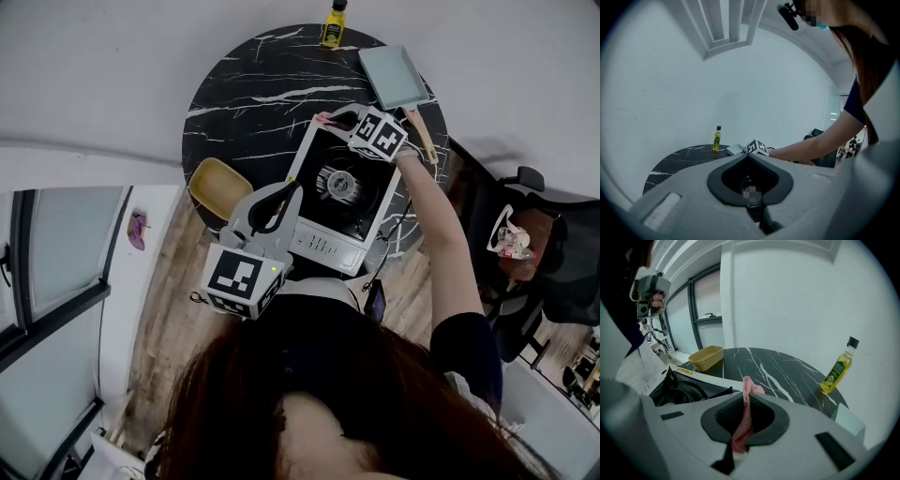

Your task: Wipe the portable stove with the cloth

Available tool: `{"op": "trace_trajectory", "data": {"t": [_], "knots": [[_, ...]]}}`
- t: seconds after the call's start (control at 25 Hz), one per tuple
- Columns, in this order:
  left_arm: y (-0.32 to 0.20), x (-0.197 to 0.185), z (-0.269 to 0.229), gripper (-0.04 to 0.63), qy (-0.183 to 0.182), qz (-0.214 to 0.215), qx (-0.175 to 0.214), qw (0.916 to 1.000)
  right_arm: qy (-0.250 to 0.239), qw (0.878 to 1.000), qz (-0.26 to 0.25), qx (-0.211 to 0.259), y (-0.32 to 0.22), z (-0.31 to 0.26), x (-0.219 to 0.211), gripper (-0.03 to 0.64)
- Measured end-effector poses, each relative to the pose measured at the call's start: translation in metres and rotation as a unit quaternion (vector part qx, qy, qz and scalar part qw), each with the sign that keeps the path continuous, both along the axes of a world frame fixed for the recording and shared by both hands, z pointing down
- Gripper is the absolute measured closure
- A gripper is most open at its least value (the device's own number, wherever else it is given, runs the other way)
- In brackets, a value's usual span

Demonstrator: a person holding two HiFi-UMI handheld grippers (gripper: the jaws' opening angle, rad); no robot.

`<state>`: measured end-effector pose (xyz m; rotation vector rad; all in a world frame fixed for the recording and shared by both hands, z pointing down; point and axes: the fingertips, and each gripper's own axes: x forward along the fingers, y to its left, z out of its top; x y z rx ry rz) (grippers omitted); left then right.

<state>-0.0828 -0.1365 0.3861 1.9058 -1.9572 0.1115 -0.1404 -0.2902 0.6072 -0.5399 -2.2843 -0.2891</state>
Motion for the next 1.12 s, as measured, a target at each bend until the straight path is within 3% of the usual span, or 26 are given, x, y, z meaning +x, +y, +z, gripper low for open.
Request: {"op": "trace_trajectory", "data": {"t": [1.12], "knots": [[-0.008, 0.021, -0.004, 0.583, -0.001, 0.031, 0.003, 0.9995, 0.031, 0.999, -0.017, 0.022, -0.014, 0.003, 0.044, 0.591]]}}
